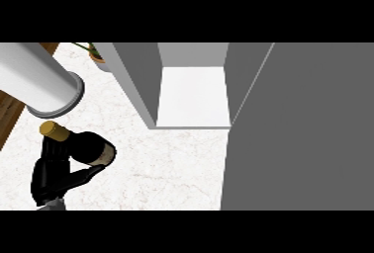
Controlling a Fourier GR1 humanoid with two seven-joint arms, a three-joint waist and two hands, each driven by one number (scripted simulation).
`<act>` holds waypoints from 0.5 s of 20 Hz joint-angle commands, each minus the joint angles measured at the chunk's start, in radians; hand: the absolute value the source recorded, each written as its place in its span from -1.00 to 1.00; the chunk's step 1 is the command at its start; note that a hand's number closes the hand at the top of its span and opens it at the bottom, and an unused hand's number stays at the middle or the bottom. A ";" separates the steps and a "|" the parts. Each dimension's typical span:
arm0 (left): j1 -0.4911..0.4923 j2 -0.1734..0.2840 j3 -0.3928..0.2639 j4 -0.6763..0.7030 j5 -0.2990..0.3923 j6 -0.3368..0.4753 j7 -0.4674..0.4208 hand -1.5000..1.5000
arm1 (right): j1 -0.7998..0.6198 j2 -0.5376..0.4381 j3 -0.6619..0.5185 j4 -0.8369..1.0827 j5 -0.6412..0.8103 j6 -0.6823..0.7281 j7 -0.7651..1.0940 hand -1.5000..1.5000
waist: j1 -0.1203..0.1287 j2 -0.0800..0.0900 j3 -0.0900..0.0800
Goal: Pick up the wine, place it into the cabinet and close the cabinet
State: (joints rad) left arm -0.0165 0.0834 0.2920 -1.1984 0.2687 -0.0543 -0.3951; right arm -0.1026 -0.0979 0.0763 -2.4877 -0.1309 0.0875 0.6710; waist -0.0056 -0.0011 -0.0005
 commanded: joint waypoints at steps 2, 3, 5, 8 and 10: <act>-0.002 -0.010 -0.014 0.063 -0.005 -0.015 -0.036 -1.00 | 0.039 -0.010 -0.043 -0.136 -0.092 0.018 0.028 -1.00 | 0.000 0.000 0.000; -0.054 -0.011 -0.004 0.131 -0.012 -0.007 -0.081 -1.00 | -0.025 -0.017 -0.058 -0.133 -0.099 -0.018 0.096 -1.00 | -0.001 0.001 0.000; -0.002 -0.003 -0.012 0.056 0.024 -0.054 -0.032 -1.00 | 0.028 0.015 0.011 -0.173 -0.044 -0.026 0.085 -1.00 | 0.001 -0.001 0.000; -0.069 -0.012 -0.007 0.147 0.009 -0.022 -0.069 -1.00 | 0.002 -0.008 -0.077 -0.096 -0.115 0.009 0.040 -1.00 | 0.000 0.001 0.000; -0.078 0.036 0.026 0.177 0.037 -0.060 -0.078 -1.00 | -0.005 -0.031 -0.105 -0.109 -0.147 0.024 0.066 -1.00 | 0.001 0.000 0.000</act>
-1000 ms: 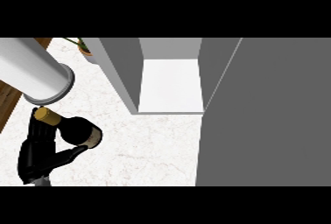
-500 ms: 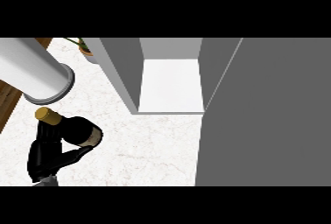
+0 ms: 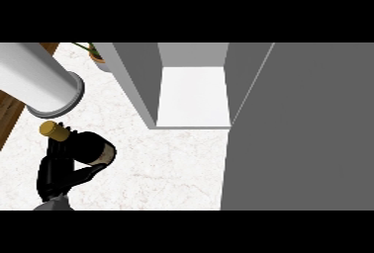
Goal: Pick up the wine, place it into the cabinet and close the cabinet
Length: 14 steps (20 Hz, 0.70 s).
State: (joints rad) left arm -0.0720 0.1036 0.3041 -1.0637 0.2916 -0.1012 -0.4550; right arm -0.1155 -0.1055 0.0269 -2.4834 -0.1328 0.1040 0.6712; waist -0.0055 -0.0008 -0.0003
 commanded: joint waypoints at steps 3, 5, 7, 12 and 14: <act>-0.063 -0.003 0.020 0.155 0.014 -0.044 -0.110 -1.00 | -0.007 0.011 0.017 -0.165 -0.069 -0.043 0.112 -1.00 | -0.004 0.000 -0.001; -0.069 0.026 0.031 0.138 0.040 -0.064 -0.074 -1.00 | -0.014 -0.001 -0.007 -0.139 -0.094 -0.019 0.087 -1.00 | -0.001 0.000 0.000; -0.081 -0.008 0.012 0.167 0.030 -0.072 -0.124 1.00 | 0.056 0.009 0.016 -0.140 -0.093 0.012 0.050 -1.00 | -0.003 0.000 0.000; -0.076 0.003 -0.037 0.220 -0.016 -0.147 -0.195 1.00 | 0.070 0.021 0.024 -0.149 -0.057 -0.003 0.043 -1.00 | -0.004 0.000 0.000; -0.132 0.029 -0.039 0.194 -0.023 -0.108 -0.141 1.00 | 0.021 -0.003 -0.028 -0.145 -0.134 -0.008 0.103 -1.00 | -0.005 0.000 0.000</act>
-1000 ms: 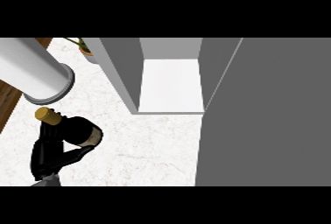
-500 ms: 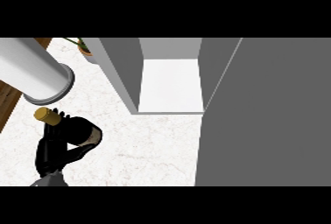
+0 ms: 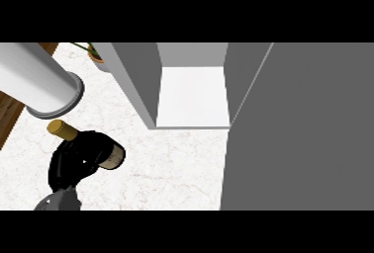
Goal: Pick up the wine, place it into the cabinet and close the cabinet
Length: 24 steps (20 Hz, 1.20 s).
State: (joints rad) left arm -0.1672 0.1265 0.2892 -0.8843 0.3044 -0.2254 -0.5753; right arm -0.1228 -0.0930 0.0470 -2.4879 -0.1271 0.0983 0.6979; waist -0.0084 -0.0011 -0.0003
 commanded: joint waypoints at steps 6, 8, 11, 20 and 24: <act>0.034 0.014 -0.111 -0.051 -0.152 0.057 -0.077 1.00 | 0.032 -0.012 -0.083 -0.088 -0.131 0.022 0.018 -1.00 | 0.005 -0.002 0.001; 0.030 0.066 -0.107 -0.059 -0.143 0.000 -0.057 1.00 | 0.070 -0.001 -0.062 -0.069 -0.120 0.055 -0.039 -1.00 | 0.005 -0.001 0.001; 0.149 0.049 -0.143 -0.159 -0.152 -0.028 -0.078 1.00 | 0.112 0.004 -0.062 -0.135 -0.144 0.050 -0.019 -1.00 | 0.006 -0.003 0.002; 0.210 0.039 -0.139 -0.375 -0.158 0.031 -0.104 1.00 | 0.062 0.019 -0.025 -0.097 -0.072 0.031 0.002 -1.00 | 0.009 -0.002 0.001; 0.232 0.018 -0.148 -0.512 -0.056 -0.033 0.014 1.00 | 0.046 0.027 -0.019 -0.070 -0.082 0.032 -0.002 -1.00 | 0.012 -0.002 0.001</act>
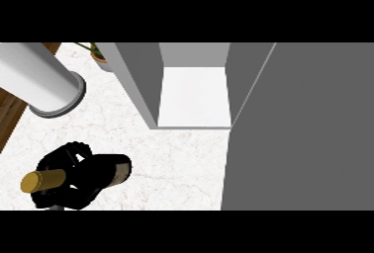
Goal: Pick up the wine, place it into the cabinet and close the cabinet
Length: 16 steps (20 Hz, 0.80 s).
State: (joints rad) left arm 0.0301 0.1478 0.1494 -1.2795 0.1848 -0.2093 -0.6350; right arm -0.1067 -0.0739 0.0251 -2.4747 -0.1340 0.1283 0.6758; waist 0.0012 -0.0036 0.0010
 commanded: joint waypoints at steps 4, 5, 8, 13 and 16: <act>0.106 -0.052 -0.084 -0.331 0.055 0.006 0.203 1.00 | 0.142 0.023 0.010 -0.121 -0.082 0.037 -0.044 -1.00 | -0.002 -0.001 0.001; 0.095 -0.010 -0.067 -0.398 0.118 -0.027 0.312 1.00 | 0.064 0.008 -0.012 -0.073 -0.070 0.019 -0.023 -1.00 | 0.003 0.000 0.000; 0.048 -0.061 -0.126 -0.460 0.055 0.069 0.377 1.00 | 0.027 0.013 -0.008 -0.059 -0.072 0.006 -0.008 -1.00 | -0.001 0.001 0.000; 0.074 -0.114 -0.222 -0.543 -0.034 0.130 0.427 1.00 | -0.011 0.011 0.014 -0.099 -0.075 -0.020 0.075 -1.00 | -0.002 0.001 -0.001; -0.036 -0.145 -0.293 -0.581 -0.056 0.218 0.593 1.00 | -0.011 0.011 0.022 -0.108 -0.059 -0.024 0.083 -1.00 | -0.009 0.001 -0.001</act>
State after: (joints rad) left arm 0.0702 0.0361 -0.0743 -1.8232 0.1645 -0.0670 -0.1613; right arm -0.1213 -0.0589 0.0485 -2.4676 -0.1289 0.1232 0.6835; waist -0.0021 -0.0026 0.0006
